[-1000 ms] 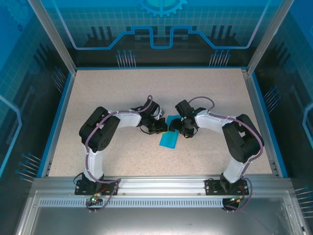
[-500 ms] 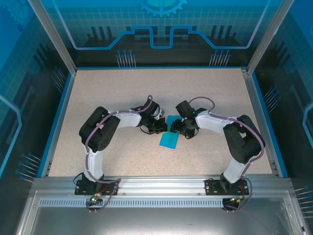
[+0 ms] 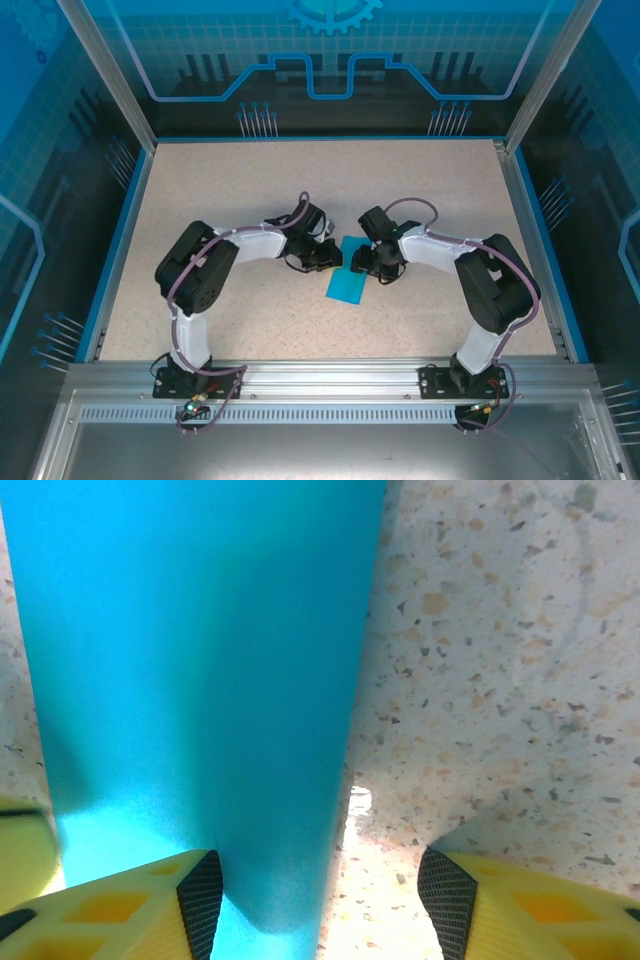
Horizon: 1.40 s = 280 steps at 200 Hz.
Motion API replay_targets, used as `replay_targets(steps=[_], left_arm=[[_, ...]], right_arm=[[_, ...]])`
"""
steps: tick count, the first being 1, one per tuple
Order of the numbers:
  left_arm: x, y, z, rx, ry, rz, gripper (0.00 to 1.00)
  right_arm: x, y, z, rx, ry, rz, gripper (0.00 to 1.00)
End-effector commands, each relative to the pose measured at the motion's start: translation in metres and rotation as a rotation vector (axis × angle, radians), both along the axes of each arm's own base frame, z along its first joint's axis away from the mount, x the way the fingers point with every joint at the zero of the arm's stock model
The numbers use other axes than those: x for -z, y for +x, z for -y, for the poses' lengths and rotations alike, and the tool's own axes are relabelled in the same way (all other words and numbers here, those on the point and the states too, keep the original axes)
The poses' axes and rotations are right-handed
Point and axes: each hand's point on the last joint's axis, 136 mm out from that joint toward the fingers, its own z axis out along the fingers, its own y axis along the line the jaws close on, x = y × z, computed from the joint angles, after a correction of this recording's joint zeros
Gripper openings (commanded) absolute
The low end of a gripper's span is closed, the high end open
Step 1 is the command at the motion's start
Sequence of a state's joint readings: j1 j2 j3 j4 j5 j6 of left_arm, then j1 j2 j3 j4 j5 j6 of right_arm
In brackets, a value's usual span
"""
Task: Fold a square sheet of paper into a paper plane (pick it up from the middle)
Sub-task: Hold the square sheet of paper at the center of the table.
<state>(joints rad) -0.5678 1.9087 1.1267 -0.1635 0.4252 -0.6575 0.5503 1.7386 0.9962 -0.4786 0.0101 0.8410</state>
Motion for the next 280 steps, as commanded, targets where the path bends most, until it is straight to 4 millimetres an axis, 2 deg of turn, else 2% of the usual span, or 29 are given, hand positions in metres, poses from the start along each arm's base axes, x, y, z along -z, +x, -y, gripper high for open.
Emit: replay_targets(steps=[1, 22, 41, 58, 101, 129, 215, 280], left_arm=[[-0.067, 0.014, -0.015, -0.072, 0.011, 0.19, 0.33], [-0.082, 0.02, -0.038, -0.152, 0.043, 0.231, 0.32], [-0.078, 0.02, -0.055, -0.208, 0.066, 0.229, 0.32], [-0.074, 0.018, -0.059, -0.221, 0.062, 0.216, 0.32], [-0.064, 0.014, -0.054, -0.207, 0.043, 0.179, 0.32], [-0.059, 0.013, -0.05, -0.191, 0.034, 0.16, 0.31], [-0.053, 0.011, -0.043, -0.166, 0.013, 0.131, 0.3], [-0.05, 0.009, -0.03, -0.11, -0.013, 0.116, 0.3]], right_arm=[[0.02, -0.021, 0.014, -0.019, -0.091, -0.083, 0.61], [0.02, -0.021, 0.015, -0.015, -0.096, -0.083, 0.61], [0.02, -0.02, 0.014, -0.015, -0.093, -0.082, 0.62], [0.021, -0.021, 0.014, -0.01, -0.094, -0.091, 0.63], [0.023, -0.019, 0.008, -0.033, -0.078, -0.099, 0.65], [0.026, -0.021, 0.011, -0.035, -0.095, -0.111, 0.65], [0.029, -0.021, 0.02, -0.035, -0.121, -0.12, 0.61], [0.033, -0.021, 0.021, -0.041, -0.131, -0.13, 0.61]])
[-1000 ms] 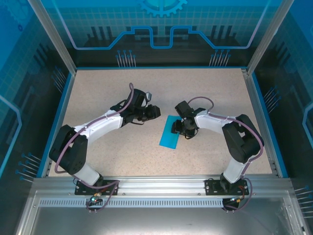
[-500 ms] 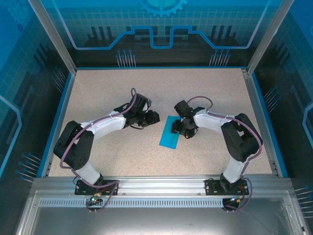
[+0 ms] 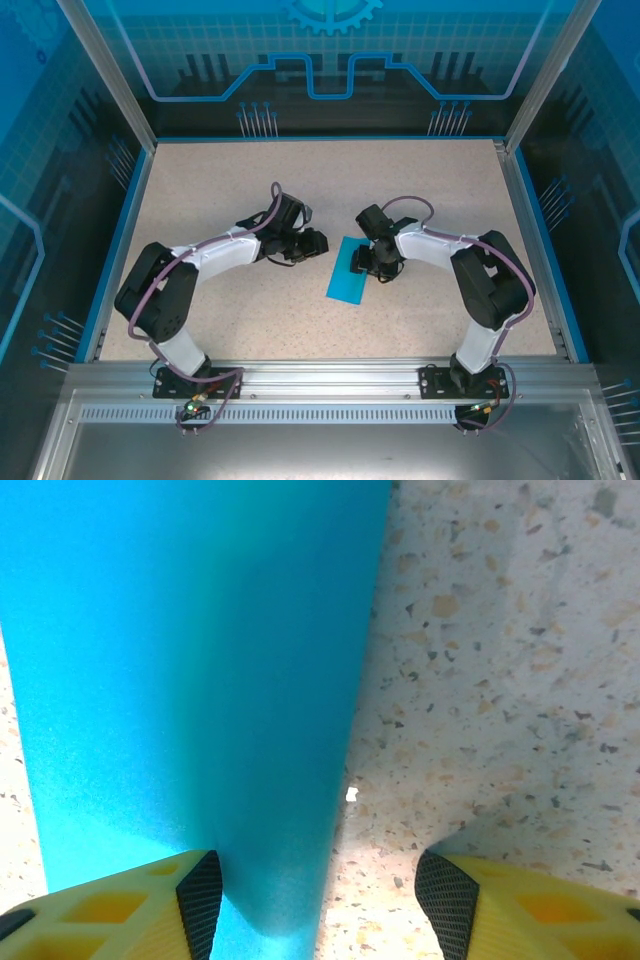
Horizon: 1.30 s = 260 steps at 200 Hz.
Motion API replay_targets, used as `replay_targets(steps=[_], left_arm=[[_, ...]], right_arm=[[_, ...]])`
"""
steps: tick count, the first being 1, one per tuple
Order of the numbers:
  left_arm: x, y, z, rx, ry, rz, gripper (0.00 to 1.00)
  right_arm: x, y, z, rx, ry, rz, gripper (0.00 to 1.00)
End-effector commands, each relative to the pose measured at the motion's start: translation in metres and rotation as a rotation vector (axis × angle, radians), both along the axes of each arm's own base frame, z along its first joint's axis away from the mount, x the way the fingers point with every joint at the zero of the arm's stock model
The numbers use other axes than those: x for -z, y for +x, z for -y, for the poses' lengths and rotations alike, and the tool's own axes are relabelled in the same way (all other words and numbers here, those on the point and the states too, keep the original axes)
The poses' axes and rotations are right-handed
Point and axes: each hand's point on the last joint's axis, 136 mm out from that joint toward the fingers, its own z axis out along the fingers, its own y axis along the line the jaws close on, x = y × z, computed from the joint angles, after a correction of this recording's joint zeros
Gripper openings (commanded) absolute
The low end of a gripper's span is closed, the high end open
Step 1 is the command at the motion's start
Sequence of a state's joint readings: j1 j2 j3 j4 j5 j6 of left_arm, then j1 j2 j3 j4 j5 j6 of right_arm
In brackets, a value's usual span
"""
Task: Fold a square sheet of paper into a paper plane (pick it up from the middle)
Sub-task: Hold the square sheet of paper at the center of the table.
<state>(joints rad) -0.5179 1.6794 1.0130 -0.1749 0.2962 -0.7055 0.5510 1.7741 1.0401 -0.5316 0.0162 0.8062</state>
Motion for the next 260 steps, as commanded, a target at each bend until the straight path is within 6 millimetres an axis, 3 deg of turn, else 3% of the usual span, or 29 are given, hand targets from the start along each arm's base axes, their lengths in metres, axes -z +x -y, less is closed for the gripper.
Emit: replay_targets(steps=[1, 47, 72, 94, 154, 260], left_arm=[[-0.006, 0.002, 0.014, 0.051, -0.039, 0.004, 0.3], [0.0, -0.002, 0.035, 0.122, -0.079, -0.041, 0.27], [0.008, -0.005, 0.047, 0.158, -0.085, -0.081, 0.16], [0.017, -0.005, 0.057, 0.174, -0.096, -0.115, 0.0], [0.038, -0.008, 0.065, 0.179, -0.073, -0.168, 0.0], [0.086, -0.016, 0.053, 0.146, 0.025, -0.252, 0.0]], right_arm=[[0.03, -0.021, 0.02, -0.008, -0.098, -0.1, 0.61], [0.034, -0.022, 0.02, -0.003, -0.1, -0.109, 0.61], [0.036, -0.023, 0.02, -0.002, -0.101, -0.114, 0.61], [0.038, -0.024, 0.02, -0.001, -0.1, -0.117, 0.62], [0.044, -0.027, 0.021, 0.007, -0.091, -0.128, 0.62], [0.042, -0.025, 0.015, 0.007, -0.064, -0.118, 0.63]])
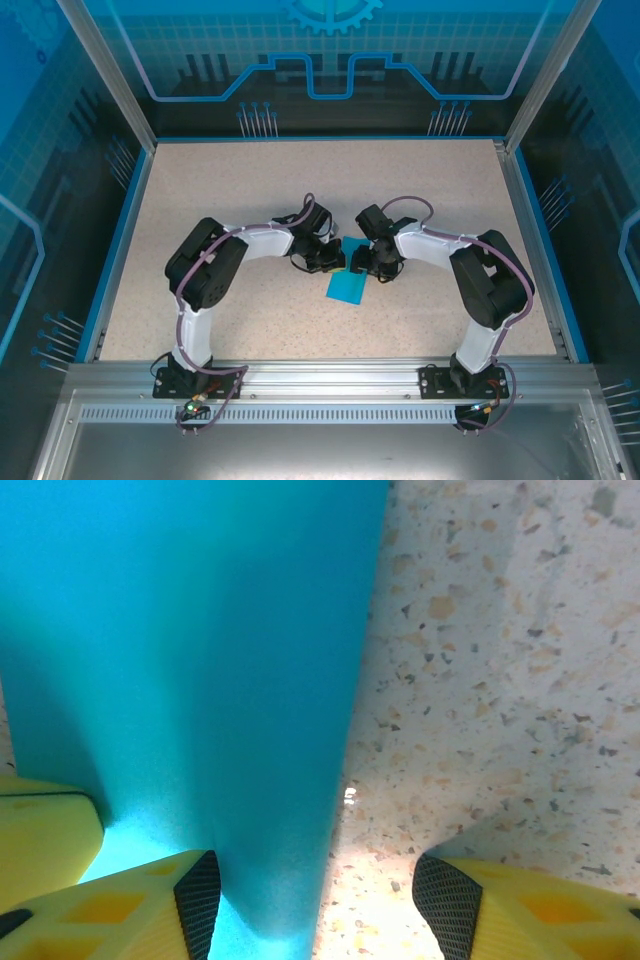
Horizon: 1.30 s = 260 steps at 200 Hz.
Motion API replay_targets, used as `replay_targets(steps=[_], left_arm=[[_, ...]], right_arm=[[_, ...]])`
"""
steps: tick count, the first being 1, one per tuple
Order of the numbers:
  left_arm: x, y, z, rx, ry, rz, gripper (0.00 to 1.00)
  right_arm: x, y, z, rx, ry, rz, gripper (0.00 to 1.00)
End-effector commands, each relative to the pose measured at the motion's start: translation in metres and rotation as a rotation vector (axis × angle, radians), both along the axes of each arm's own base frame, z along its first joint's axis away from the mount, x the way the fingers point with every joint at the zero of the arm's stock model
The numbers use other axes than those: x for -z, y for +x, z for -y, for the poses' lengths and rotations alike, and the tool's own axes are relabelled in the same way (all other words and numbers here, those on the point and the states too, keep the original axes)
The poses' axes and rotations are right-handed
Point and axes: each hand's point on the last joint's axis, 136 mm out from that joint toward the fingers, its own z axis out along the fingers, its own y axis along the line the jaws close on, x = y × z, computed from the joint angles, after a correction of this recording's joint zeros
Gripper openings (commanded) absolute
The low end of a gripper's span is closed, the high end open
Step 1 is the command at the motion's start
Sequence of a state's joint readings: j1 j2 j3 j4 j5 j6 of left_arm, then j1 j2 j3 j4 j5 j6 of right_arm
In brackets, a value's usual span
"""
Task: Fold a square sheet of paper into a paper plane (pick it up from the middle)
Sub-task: Hold the square sheet of paper at the center of the table, then fold the square sheet of paper in half at the center of the table.
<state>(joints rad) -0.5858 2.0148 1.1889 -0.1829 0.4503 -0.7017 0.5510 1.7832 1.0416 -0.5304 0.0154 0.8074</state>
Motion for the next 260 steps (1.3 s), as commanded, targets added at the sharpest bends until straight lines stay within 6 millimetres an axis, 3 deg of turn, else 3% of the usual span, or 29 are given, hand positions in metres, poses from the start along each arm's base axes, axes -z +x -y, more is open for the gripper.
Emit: replay_targets(steps=[1, 37, 79, 105, 116, 123, 129, 201, 260], left_arm=[[0.017, -0.006, -0.004, -0.001, 0.051, -0.04, 0.0], [0.032, -0.014, -0.011, 0.0, 0.085, -0.06, 0.0], [0.036, -0.017, -0.015, -0.002, 0.1, -0.061, 0.0], [0.034, -0.016, -0.014, 0.002, 0.095, -0.056, 0.0], [0.034, -0.016, -0.014, 0.004, 0.095, -0.055, 0.0], [0.033, -0.016, -0.014, 0.002, 0.095, -0.055, 0.0], [0.034, -0.016, -0.014, 0.003, 0.095, -0.056, 0.0], [0.032, -0.015, -0.014, 0.004, 0.094, -0.054, 0.0], [0.034, -0.016, -0.014, 0.008, 0.099, -0.058, 0.0]], right_arm=[[0.04, -0.025, 0.015, 0.005, -0.061, -0.111, 0.63], [0.011, -0.009, 0.006, -0.001, 0.011, -0.029, 0.65], [-0.05, 0.012, 0.002, 0.05, 0.246, 0.169, 0.66], [-0.063, 0.007, -0.006, 0.057, 0.426, 0.225, 0.43], [-0.068, 0.005, -0.015, 0.036, 0.495, 0.232, 0.17], [-0.07, 0.005, -0.021, 0.022, 0.536, 0.233, 0.08], [-0.071, 0.005, -0.026, 0.008, 0.567, 0.231, 0.0], [-0.041, 0.003, -0.036, 0.009, 0.615, 0.165, 0.0], [-0.014, -0.007, -0.018, 0.039, 0.552, 0.129, 0.0]])
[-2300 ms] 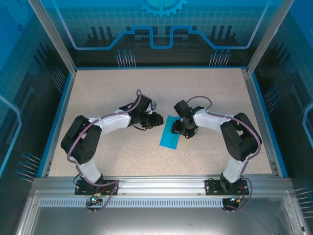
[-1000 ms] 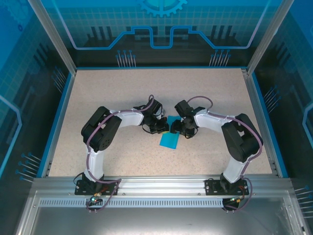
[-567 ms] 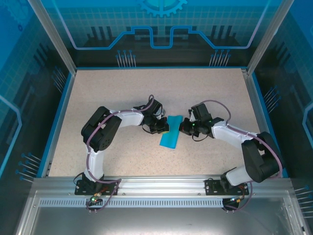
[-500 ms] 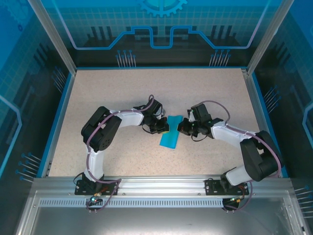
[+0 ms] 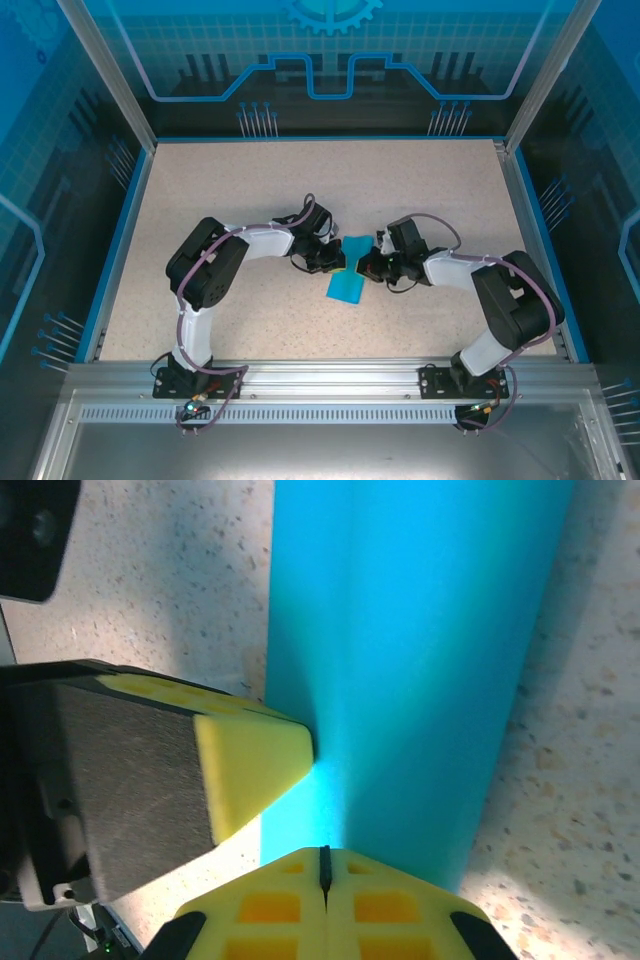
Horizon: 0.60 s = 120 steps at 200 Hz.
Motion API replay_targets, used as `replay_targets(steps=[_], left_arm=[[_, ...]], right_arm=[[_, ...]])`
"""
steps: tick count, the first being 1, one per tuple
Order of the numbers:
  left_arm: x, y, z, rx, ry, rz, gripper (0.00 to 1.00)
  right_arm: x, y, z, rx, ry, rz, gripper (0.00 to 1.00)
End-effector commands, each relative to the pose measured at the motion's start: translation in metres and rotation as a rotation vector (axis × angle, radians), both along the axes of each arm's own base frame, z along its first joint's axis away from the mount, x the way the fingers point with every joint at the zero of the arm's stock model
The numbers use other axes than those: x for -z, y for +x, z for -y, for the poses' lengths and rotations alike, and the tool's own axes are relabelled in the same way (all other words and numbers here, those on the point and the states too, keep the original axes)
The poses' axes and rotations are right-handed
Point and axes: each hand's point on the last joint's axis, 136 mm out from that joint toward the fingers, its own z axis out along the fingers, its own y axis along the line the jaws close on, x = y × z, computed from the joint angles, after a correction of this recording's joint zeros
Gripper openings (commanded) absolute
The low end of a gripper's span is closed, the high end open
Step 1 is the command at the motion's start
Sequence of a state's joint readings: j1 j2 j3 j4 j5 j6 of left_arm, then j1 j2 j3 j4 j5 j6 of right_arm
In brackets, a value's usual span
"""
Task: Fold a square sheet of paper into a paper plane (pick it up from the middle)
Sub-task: Fold the square sheet of paper in half at the center of the table.
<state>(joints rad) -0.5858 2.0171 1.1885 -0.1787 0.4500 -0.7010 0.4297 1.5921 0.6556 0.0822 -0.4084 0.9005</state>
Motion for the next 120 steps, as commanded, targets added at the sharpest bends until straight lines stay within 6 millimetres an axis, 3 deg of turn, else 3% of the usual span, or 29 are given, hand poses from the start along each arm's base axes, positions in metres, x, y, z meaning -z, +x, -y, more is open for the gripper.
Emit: replay_targets(steps=[1, 77, 97, 120], left_arm=[[0.033, -0.017, -0.014, 0.008, 0.1, -0.059, 0.0], [0.04, -0.022, -0.013, 0.017, 0.108, -0.074, 0.0], [0.041, -0.023, -0.014, 0.017, 0.111, -0.077, 0.0], [0.041, -0.024, -0.014, 0.019, 0.114, -0.076, 0.0]], right_arm=[[0.011, -0.003, 0.01, 0.012, -0.004, -0.013, 0.0], [0.046, -0.022, 0.024, 0.004, -0.043, -0.069, 0.0], [0.04, -0.022, 0.024, 0.005, -0.033, -0.055, 0.0], [0.014, -0.015, 0.016, -0.011, 0.026, 0.013, 0.0]])
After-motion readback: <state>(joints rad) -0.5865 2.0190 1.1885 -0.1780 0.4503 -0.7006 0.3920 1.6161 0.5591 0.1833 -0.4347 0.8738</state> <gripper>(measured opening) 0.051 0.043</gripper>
